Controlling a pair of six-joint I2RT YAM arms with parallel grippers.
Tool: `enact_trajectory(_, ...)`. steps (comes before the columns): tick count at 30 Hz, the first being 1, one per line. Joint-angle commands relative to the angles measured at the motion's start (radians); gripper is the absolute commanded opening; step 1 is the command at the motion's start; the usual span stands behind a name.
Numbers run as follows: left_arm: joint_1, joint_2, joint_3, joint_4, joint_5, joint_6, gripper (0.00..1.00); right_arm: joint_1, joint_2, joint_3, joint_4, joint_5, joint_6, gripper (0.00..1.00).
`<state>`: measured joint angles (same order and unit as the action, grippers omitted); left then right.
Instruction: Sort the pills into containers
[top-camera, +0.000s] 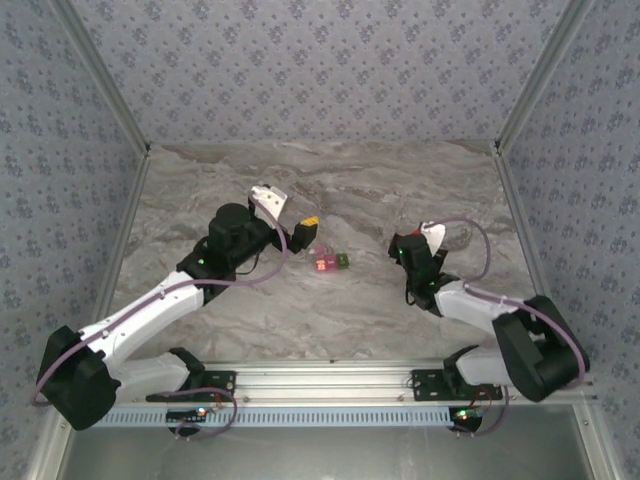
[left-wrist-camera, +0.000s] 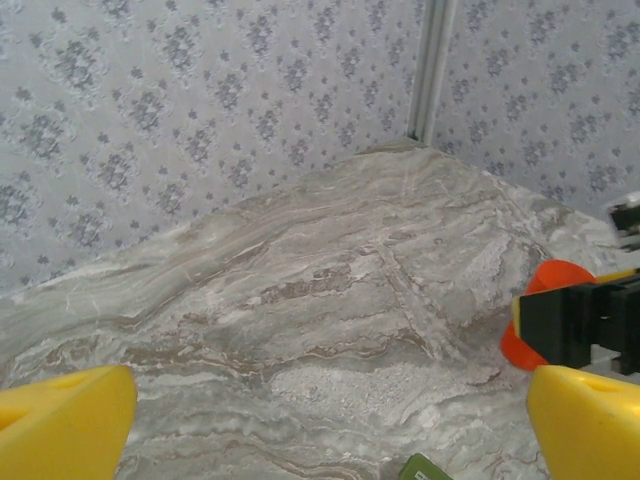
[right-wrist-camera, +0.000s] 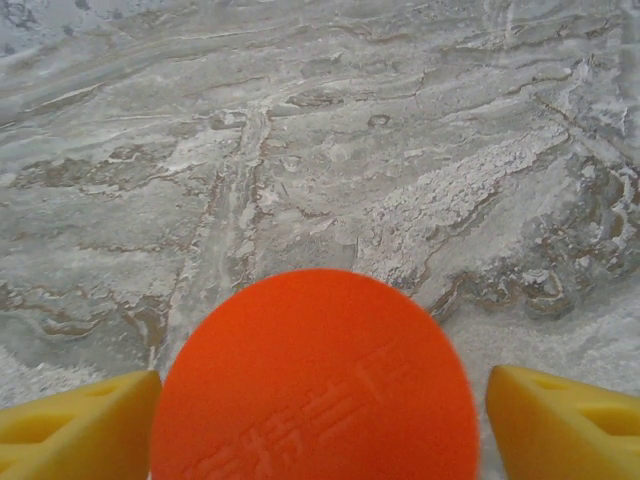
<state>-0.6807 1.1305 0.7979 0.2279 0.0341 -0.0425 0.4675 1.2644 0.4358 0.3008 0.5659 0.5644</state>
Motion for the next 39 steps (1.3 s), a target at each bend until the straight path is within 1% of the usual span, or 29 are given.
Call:
enact_trajectory(1, 0.014, -0.004, 0.028, -0.022, -0.089, -0.102, 1.00, -0.010, -0.136, 0.062, -0.195, -0.035, 0.020, 0.90)
enact_trajectory(3, 0.030, 0.009, 0.056, -0.068, -0.112, -0.134, 1.00, -0.014, -0.237, 0.092, -0.316, -0.044, 0.028, 0.91)
enact_trajectory(5, 0.048, 0.025, 0.084, -0.114, -0.112, -0.154, 1.00, -0.016, -0.341, 0.125, -0.417, -0.069, 0.015, 0.91)
enact_trajectory(7, 0.067, 0.043, 0.108, -0.154, -0.116, -0.166, 1.00, -0.022, -0.427, 0.186, -0.533, -0.152, 0.010, 0.89)
enact_trajectory(9, 0.087, 0.065, 0.134, -0.201, -0.105, -0.157, 1.00, -0.026, -0.454, 0.262, -0.617, -0.242, -0.010, 0.87)
enact_trajectory(11, 0.100, 0.096, 0.162, -0.252, -0.098, -0.131, 1.00, -0.028, -0.425, 0.354, -0.707, -0.367, -0.020, 0.85)
enact_trajectory(15, 0.138, 0.175, 0.224, -0.365, -0.056, -0.095, 1.00, -0.010, -0.279, 0.504, -0.792, -0.627, -0.026, 0.80)
enact_trajectory(19, 0.163, 0.265, 0.295, -0.471, -0.054, -0.071, 1.00, 0.036, -0.135, 0.563, -0.766, -0.736, -0.018, 0.77)
enact_trajectory(21, 0.166, 0.312, 0.338, -0.529, -0.045, -0.056, 0.99, 0.055, -0.058, 0.575, -0.744, -0.759, -0.019, 0.75)
enact_trajectory(24, 0.168, 0.382, 0.400, -0.607, -0.031, -0.046, 0.95, 0.073, 0.059, 0.582, -0.715, -0.769, -0.017, 0.72)
enact_trajectory(26, 0.168, 0.431, 0.442, -0.656, -0.015, -0.045, 0.88, 0.071, 0.130, 0.576, -0.698, -0.782, -0.025, 0.70)
enact_trajectory(30, 0.168, 0.522, 0.511, -0.724, 0.015, -0.052, 0.66, 0.053, 0.244, 0.574, -0.650, -0.794, -0.023, 0.68)
enact_trajectory(31, 0.168, 0.545, 0.525, -0.735, 0.017, -0.059, 0.58, 0.050, 0.268, 0.574, -0.639, -0.797, -0.023, 0.67)
enact_trajectory(33, 0.168, 0.580, 0.544, -0.745, 0.021, -0.069, 0.47, 0.040, 0.312, 0.575, -0.625, -0.802, -0.024, 0.66)
enact_trajectory(35, 0.167, 0.612, 0.561, -0.749, 0.025, -0.077, 0.24, 0.030, 0.355, 0.575, -0.602, -0.822, -0.024, 0.59)
enact_trajectory(36, 0.165, 0.625, 0.569, -0.751, 0.027, -0.079, 0.16, 0.029, 0.368, 0.578, -0.597, -0.825, -0.027, 0.58)
enact_trajectory(37, 0.164, 0.640, 0.580, -0.757, 0.034, -0.078, 0.04, 0.028, 0.382, 0.580, -0.592, -0.828, -0.030, 0.56)
enact_trajectory(38, 0.162, 0.656, 0.592, -0.765, 0.035, -0.080, 0.00, 0.027, 0.394, 0.581, -0.588, -0.829, -0.032, 0.54)
enact_trajectory(39, 0.159, 0.667, 0.601, -0.770, 0.037, -0.078, 0.00, 0.027, 0.402, 0.581, -0.586, -0.832, -0.033, 0.52)
